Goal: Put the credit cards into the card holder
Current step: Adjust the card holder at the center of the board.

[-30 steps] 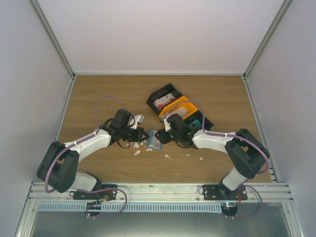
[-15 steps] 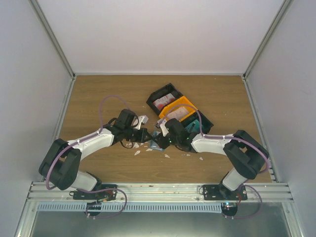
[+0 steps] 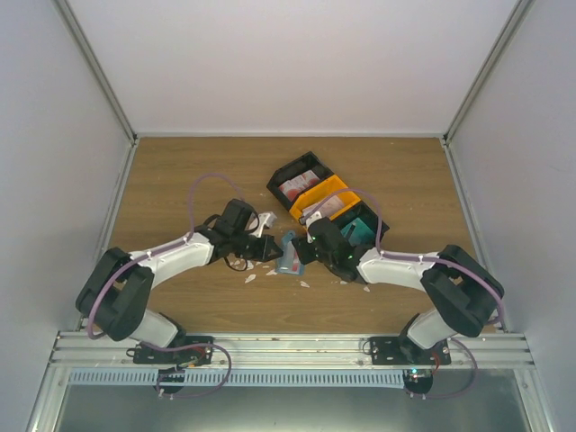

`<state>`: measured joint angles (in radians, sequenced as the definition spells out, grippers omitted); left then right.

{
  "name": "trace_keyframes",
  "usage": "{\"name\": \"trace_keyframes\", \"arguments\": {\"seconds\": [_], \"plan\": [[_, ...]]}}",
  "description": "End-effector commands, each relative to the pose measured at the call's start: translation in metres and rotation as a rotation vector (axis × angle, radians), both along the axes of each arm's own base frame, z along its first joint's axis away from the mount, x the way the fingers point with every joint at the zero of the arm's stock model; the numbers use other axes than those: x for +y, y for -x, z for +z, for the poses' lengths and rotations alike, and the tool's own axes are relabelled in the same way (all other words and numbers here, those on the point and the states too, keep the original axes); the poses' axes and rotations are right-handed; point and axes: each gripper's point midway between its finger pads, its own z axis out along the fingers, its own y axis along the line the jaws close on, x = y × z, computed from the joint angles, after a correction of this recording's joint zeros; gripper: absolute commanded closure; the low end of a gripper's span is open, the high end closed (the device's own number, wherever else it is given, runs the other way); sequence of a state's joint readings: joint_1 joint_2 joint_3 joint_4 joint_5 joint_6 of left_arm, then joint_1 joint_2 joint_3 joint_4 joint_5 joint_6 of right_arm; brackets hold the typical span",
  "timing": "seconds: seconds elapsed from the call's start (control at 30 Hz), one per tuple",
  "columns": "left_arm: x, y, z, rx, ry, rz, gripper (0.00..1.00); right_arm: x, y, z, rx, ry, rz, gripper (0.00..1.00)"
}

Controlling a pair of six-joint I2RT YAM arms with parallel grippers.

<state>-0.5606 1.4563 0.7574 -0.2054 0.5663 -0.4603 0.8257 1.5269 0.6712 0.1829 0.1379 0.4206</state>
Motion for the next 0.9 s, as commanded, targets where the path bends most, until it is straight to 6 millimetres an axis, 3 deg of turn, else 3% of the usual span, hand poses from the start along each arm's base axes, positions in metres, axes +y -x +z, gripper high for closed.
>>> {"name": "trace_keyframes", "arguments": {"seconds": [0.0, 0.33, 0.67, 0.87], "plan": [[-0.015, -0.007, 0.009, -0.026, 0.038, -0.030, 0.99, -0.002, -0.002, 0.009, -0.022, -0.039, -0.041, 0.58], [-0.035, -0.005, -0.001, 0.004, 0.069, -0.063, 0.87, -0.009, 0.004, 0.015, 0.012, -0.097, -0.076, 0.57], [-0.046, 0.000, -0.028, 0.044, 0.048, -0.068, 0.73, -0.032, 0.001, -0.009, 0.069, -0.061, -0.152, 0.57], [-0.049, 0.009, -0.046, 0.081, 0.038, -0.074, 0.63, -0.046, 0.004, 0.007, 0.075, -0.090, -0.228, 0.57]]}}
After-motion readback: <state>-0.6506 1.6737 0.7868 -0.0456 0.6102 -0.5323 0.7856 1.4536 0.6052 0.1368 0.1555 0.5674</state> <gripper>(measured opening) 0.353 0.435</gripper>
